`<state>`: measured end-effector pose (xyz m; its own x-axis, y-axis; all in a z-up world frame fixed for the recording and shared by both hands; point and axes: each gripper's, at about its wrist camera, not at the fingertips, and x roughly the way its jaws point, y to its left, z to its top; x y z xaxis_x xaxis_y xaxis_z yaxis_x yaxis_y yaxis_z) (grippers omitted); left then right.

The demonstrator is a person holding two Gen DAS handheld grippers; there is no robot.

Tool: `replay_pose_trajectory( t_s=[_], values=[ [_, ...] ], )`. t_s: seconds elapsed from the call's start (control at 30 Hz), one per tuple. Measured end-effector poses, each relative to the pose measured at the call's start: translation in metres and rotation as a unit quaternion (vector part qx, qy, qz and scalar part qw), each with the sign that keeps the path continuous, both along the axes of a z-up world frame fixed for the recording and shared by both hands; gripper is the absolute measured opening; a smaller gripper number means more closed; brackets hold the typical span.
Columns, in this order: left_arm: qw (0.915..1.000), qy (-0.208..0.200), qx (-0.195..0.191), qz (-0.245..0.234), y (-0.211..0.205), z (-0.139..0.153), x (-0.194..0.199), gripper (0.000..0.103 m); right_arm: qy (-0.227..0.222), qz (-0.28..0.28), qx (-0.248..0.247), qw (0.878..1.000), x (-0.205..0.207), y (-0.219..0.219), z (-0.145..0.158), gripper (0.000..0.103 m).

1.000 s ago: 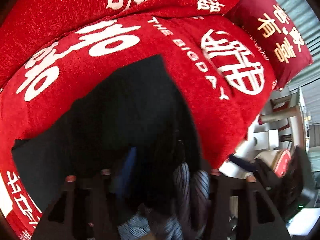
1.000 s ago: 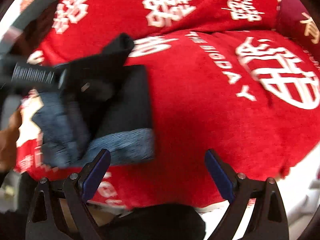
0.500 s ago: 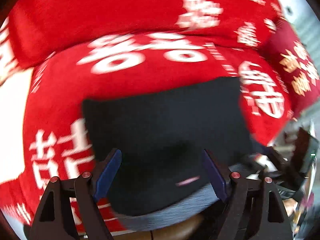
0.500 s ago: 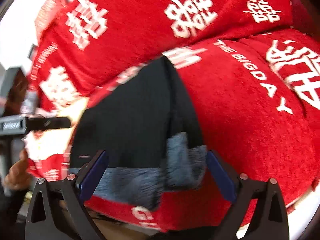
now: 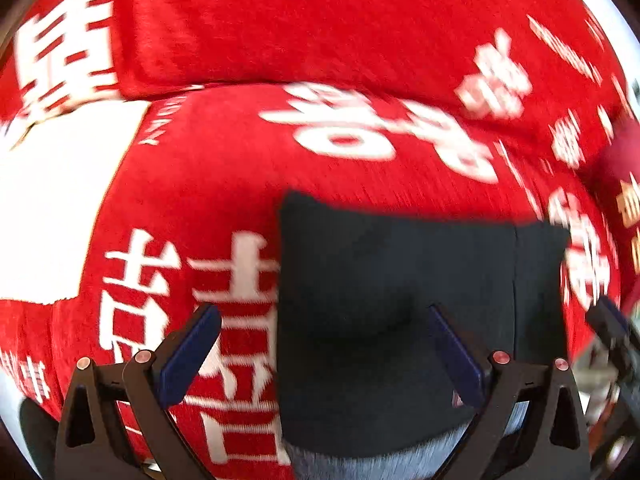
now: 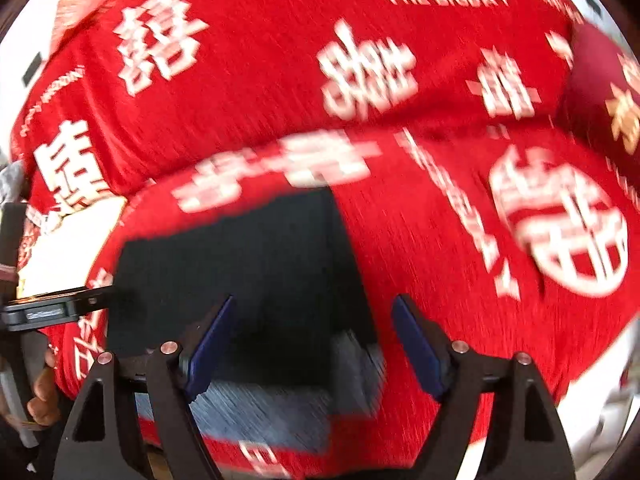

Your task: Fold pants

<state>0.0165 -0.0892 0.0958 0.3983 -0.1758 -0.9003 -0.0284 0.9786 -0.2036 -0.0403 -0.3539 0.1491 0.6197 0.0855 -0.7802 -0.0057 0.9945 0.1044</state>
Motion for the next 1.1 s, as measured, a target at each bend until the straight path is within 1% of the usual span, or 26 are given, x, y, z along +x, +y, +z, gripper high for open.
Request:
replay_pose_trajectory(
  t_s=[0.03, 0.07, 0.1, 0.17, 0.2, 0.23, 0.3, 0.37, 0.4, 0.47, 0.53, 0.6, 0.67, 0.73, 0.8, 0.87, 0.93, 1.0, 1.1],
  values=[
    [0.9997, 0.000, -0.003, 0.023, 0.006, 0.001, 0.007, 0.102, -0.003, 0.024, -0.013, 1.000, 0.015, 0.016, 0.005, 0.083],
    [0.9984, 0.004, 0.006, 0.057, 0.014, -0.002, 0.015, 0.102, -0.001, 0.039, -0.021, 0.999, 0.025, 0.027, 0.005, 0.083],
    [0.9967, 0.012, 0.018, 0.078, 0.019, -0.005, 0.021, 0.102, 0.004, 0.053, -0.027, 0.998, 0.038, 0.038, 0.002, 0.083],
    [0.9929, 0.041, 0.042, 0.104, 0.026, -0.017, 0.031, 0.102, 0.030, 0.067, -0.036, 0.997, 0.067, 0.053, -0.011, 0.083],
    [0.9919, 0.059, 0.046, 0.103, 0.029, -0.027, 0.036, 0.102, 0.049, 0.064, -0.038, 0.996, 0.080, 0.055, -0.020, 0.083],
    [0.9919, 0.064, 0.044, 0.100, 0.028, -0.031, 0.039, 0.102, 0.079, 0.048, -0.043, 0.995, 0.094, 0.053, -0.034, 0.082],
    [0.9926, 0.064, 0.055, 0.086, 0.025, -0.038, 0.042, 0.103, 0.128, 0.020, -0.040, 0.991, 0.110, 0.043, -0.058, 0.084],
    [0.9927, 0.059, 0.078, 0.070, 0.018, -0.040, 0.043, 0.103, 0.135, 0.013, -0.029, 0.990, 0.112, 0.033, -0.071, 0.095],
    [0.9926, 0.059, 0.083, 0.066, 0.013, -0.043, 0.043, 0.103, 0.136, 0.011, -0.030, 0.990, 0.112, 0.030, -0.075, 0.098],
    [0.9927, 0.062, 0.082, 0.062, 0.012, -0.051, 0.042, 0.103, 0.138, 0.007, -0.011, 0.990, 0.110, 0.021, -0.083, 0.103],
    [0.9931, 0.060, 0.078, 0.063, 0.007, -0.053, 0.047, 0.103, 0.138, 0.001, 0.008, 0.990, 0.109, 0.014, -0.086, 0.103],
    [0.9937, 0.055, 0.080, 0.057, 0.008, -0.046, 0.044, 0.103, 0.136, 0.004, -0.005, 0.991, 0.108, 0.017, -0.081, 0.103],
    [0.9947, 0.048, 0.074, 0.052, 0.009, -0.035, 0.042, 0.103, 0.118, 0.005, -0.036, 0.992, 0.099, 0.027, -0.065, 0.103],
    [0.9960, 0.039, 0.062, 0.050, 0.014, -0.022, 0.031, 0.103, 0.075, 0.011, -0.072, 0.994, 0.077, 0.040, -0.042, 0.103],
    [0.9975, 0.028, 0.049, 0.043, 0.017, -0.013, 0.014, 0.103, 0.043, 0.024, -0.091, 0.995, 0.054, 0.052, -0.026, 0.103],
    [0.9985, 0.018, 0.046, 0.026, 0.016, -0.007, -0.008, 0.103, 0.019, 0.044, -0.100, 0.994, 0.021, 0.064, -0.015, 0.103],
    [0.9984, 0.012, 0.054, 0.009, 0.013, -0.005, -0.029, 0.103, 0.011, 0.056, -0.088, 0.994, -0.002, 0.071, -0.012, 0.103],
    [0.9980, 0.005, 0.062, -0.009, 0.009, -0.006, -0.050, 0.103, 0.015, 0.069, -0.078, 0.994, -0.025, 0.076, -0.016, 0.103],
    [0.9968, 0.002, 0.076, -0.023, 0.004, -0.012, -0.070, 0.103, 0.020, 0.076, -0.089, 0.993, -0.046, 0.079, -0.028, 0.103]
  ],
)
